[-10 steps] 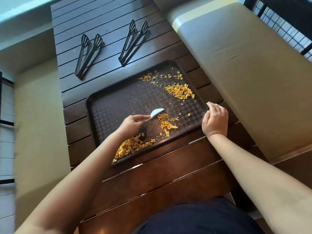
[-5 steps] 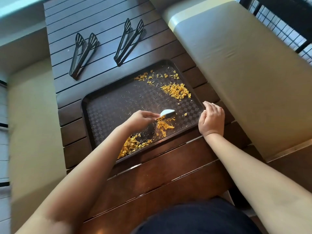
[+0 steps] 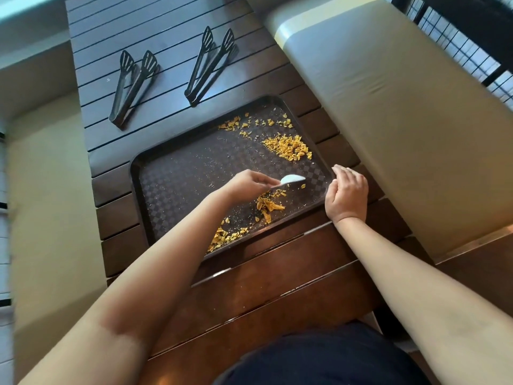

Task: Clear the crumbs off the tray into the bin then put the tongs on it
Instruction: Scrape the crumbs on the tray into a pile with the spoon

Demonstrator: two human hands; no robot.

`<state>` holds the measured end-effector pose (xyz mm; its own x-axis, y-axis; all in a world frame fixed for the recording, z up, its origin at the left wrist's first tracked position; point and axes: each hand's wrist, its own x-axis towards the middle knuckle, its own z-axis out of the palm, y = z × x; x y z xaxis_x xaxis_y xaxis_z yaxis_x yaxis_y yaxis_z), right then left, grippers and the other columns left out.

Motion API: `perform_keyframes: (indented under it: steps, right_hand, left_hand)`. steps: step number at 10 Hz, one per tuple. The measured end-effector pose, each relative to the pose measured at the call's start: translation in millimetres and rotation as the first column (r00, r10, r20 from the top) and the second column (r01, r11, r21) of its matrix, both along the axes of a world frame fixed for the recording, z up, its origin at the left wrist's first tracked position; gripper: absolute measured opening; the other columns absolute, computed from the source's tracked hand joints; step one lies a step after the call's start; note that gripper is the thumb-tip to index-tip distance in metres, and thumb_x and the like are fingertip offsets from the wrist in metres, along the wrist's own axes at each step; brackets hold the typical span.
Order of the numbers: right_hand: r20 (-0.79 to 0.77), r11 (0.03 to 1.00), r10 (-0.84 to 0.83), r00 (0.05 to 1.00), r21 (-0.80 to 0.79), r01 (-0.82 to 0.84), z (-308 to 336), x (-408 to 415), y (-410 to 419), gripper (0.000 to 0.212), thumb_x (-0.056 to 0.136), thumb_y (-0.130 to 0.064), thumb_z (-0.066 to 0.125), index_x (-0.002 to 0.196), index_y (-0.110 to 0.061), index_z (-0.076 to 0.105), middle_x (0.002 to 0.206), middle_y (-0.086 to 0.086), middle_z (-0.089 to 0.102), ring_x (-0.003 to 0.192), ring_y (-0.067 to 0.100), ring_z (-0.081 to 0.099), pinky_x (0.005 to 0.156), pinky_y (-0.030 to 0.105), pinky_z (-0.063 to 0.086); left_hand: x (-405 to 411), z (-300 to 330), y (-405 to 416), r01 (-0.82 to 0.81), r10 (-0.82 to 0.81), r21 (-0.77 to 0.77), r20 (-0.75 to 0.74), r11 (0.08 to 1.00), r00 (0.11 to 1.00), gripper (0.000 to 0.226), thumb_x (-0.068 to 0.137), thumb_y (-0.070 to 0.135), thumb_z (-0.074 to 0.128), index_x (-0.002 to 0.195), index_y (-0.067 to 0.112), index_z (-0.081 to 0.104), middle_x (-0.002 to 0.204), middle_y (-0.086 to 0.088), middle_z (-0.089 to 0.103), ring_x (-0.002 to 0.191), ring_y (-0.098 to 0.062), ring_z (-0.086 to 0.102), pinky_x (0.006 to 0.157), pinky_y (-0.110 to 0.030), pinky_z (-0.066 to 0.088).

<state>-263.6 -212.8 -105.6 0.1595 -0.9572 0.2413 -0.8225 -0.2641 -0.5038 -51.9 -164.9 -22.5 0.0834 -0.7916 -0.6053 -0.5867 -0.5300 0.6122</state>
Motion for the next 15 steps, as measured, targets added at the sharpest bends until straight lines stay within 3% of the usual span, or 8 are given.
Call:
perform_keyframes:
  steps: [1, 2, 4, 7, 9, 13, 14, 15]
  right_hand:
    - [0.001, 1.000, 0.002, 1.000, -0.003, -0.002, 1, 1, 0, 0.048, 0.082, -0.022, 0.030, 0.109, -0.001, 0.064, 0.111, 0.015, 0.066, 0.102, 0.037, 0.058, 0.092, 0.046, 0.043]
    - [-0.001, 1.000, 0.001, 1.000, -0.002, -0.001, 1, 1, 0, 0.049, 0.082, -0.022, 0.030, 0.109, -0.001, 0.064, 0.111, 0.015, 0.066, 0.103, 0.036, 0.058, 0.092, 0.047, 0.043]
    - [-0.006, 1.000, -0.002, 1.000, 0.010, 0.002, -1, 1, 0, 0.050, 0.082, -0.023, 0.029, 0.109, -0.001, 0.064, 0.112, 0.015, 0.066, 0.103, 0.037, 0.058, 0.092, 0.047, 0.042]
    - [0.006, 1.000, 0.003, 1.000, -0.015, -0.003, 2, 1, 2, 0.047, 0.082, -0.021, 0.031, 0.108, 0.000, 0.064, 0.111, 0.016, 0.066, 0.101, 0.037, 0.059, 0.090, 0.047, 0.043]
    - [0.002, 1.000, 0.002, 1.000, -0.001, -0.002, 1, 1, 1, 0.048, 0.082, -0.022, 0.031, 0.109, 0.000, 0.064, 0.111, 0.016, 0.066, 0.102, 0.037, 0.058, 0.091, 0.046, 0.043]
    - [0.005, 1.000, 0.003, 1.000, -0.006, -0.003, 1, 1, 1, 0.049, 0.082, -0.022, 0.030, 0.109, 0.000, 0.064, 0.111, 0.016, 0.066, 0.102, 0.037, 0.058, 0.091, 0.045, 0.042]
    - [0.002, 1.000, 0.002, 1.000, -0.007, -0.002, 1, 1, 1, 0.049, 0.082, -0.022, 0.030, 0.109, 0.000, 0.064, 0.111, 0.016, 0.066, 0.102, 0.037, 0.058, 0.091, 0.045, 0.042]
    - [-0.003, 1.000, 0.002, 1.000, 0.006, -0.002, 1, 1, 1, 0.049, 0.082, -0.023, 0.030, 0.110, 0.000, 0.064, 0.112, 0.016, 0.066, 0.103, 0.037, 0.058, 0.092, 0.045, 0.041]
  left_hand:
    - [17, 7, 6, 0.141, -0.146, 0.083, 0.056, 0.986, 0.988, 0.026, 0.093, 0.020, 0.052, 0.106, 0.034, 0.069, 0.117, 0.010, 0.062, 0.092, -0.011, 0.056, 0.076, -0.024, 0.041]
    - [30, 12, 6, 0.170, -0.177, 0.112, 0.057, 0.979, 0.983, 0.025, 0.093, 0.019, 0.053, 0.106, 0.033, 0.069, 0.115, 0.009, 0.063, 0.094, -0.012, 0.055, 0.079, -0.025, 0.042]
    - [12, 9, -5, 0.097, -0.092, -0.068, 0.063, 0.993, 0.994, 0.024, 0.094, 0.023, 0.053, 0.110, 0.031, 0.068, 0.093, 0.006, 0.067, 0.054, -0.005, 0.040, 0.052, -0.019, 0.035]
    - [31, 20, 10, 0.372, -0.393, 0.127, 0.251, 0.919, 0.885, 0.025, 0.092, 0.023, 0.052, 0.108, 0.035, 0.069, 0.103, 0.015, 0.063, 0.078, -0.006, 0.056, 0.070, -0.022, 0.042]
    - [43, 14, 7, -0.028, 0.035, -0.093, 0.075, 0.995, 0.997, 0.026, 0.095, 0.019, 0.050, 0.113, 0.025, 0.067, 0.079, 0.009, 0.062, 0.054, -0.006, 0.041, 0.049, -0.018, 0.034]
    - [41, 12, 25, 0.269, -0.287, 0.123, 0.166, 0.955, 0.943, 0.024, 0.094, 0.024, 0.053, 0.112, 0.031, 0.067, 0.107, 0.009, 0.065, 0.074, -0.002, 0.051, 0.068, -0.021, 0.041]
    - [52, 17, 33, 0.229, -0.248, 0.144, 0.133, 0.963, 0.959, 0.024, 0.094, 0.021, 0.053, 0.111, 0.029, 0.068, 0.097, 0.009, 0.065, 0.070, -0.002, 0.049, 0.063, -0.019, 0.039]
    - [62, 12, 40, -0.015, 0.015, -0.002, 0.058, 1.000, 0.998, 0.025, 0.095, 0.018, 0.051, 0.112, 0.028, 0.065, 0.076, 0.011, 0.060, 0.053, -0.004, 0.040, 0.049, -0.014, 0.033]
